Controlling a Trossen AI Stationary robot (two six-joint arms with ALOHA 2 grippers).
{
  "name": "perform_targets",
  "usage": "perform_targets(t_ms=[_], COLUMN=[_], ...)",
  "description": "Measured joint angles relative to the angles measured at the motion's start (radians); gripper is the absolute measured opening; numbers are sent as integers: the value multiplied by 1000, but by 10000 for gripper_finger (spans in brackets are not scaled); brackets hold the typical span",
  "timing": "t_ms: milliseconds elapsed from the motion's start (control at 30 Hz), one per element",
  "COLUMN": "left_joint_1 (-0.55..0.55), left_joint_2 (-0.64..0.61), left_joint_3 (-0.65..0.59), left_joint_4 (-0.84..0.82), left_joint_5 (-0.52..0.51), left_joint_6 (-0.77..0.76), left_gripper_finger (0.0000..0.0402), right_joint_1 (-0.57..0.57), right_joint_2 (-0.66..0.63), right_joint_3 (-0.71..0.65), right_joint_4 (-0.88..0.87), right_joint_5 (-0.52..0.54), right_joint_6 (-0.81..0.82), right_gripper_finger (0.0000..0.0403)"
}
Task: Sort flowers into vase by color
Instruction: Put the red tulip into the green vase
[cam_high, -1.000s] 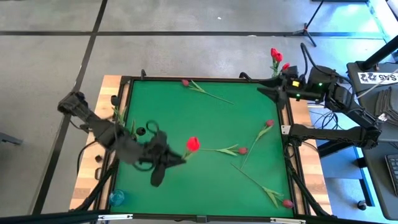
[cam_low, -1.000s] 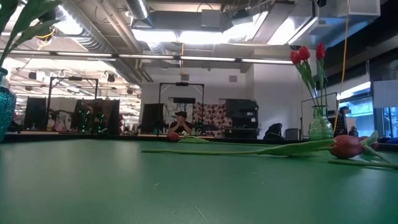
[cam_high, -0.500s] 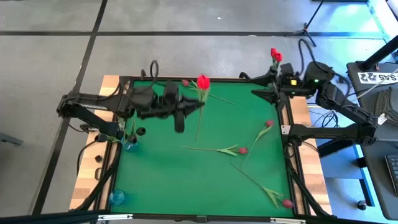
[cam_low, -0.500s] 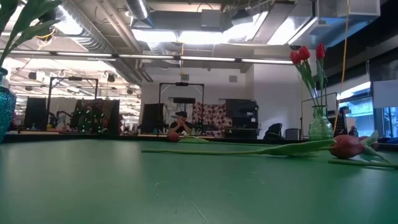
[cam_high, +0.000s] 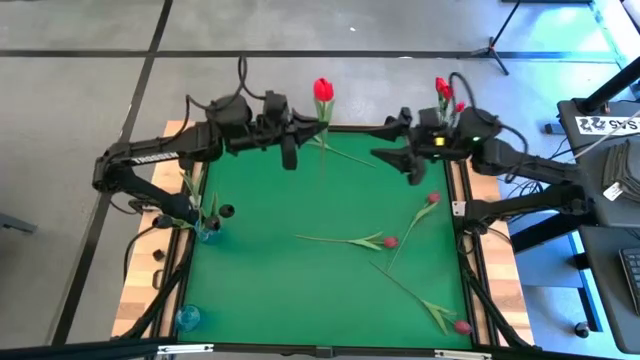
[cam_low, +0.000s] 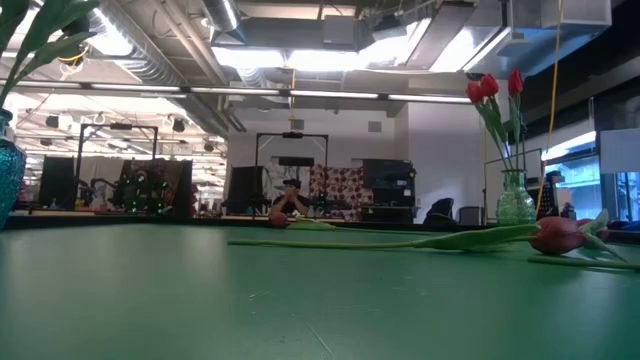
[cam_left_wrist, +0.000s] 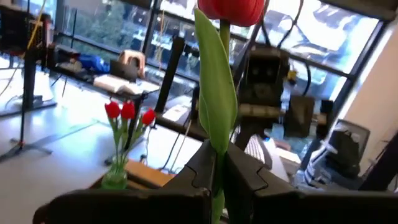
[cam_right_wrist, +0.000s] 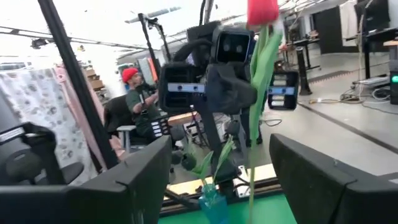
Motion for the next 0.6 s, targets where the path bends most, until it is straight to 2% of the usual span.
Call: perform_targets(t_ms=[333,600], left_joint_1=[32,32], left_joint_2=[77,93], left_joint_3=[0,-1], left_joint_4=[120,128], left_joint_5=[156,157], left_joint_6=[33,61], left_gripper_finger=[14,14], right_joint_1=[37,37], right_joint_2=[208,252], right_joint_3=[0,0], right_joint_4=[252,255], right_joint_5=[98,141], right_joint_6=[-25,-26], right_gripper_finger=[269,259])
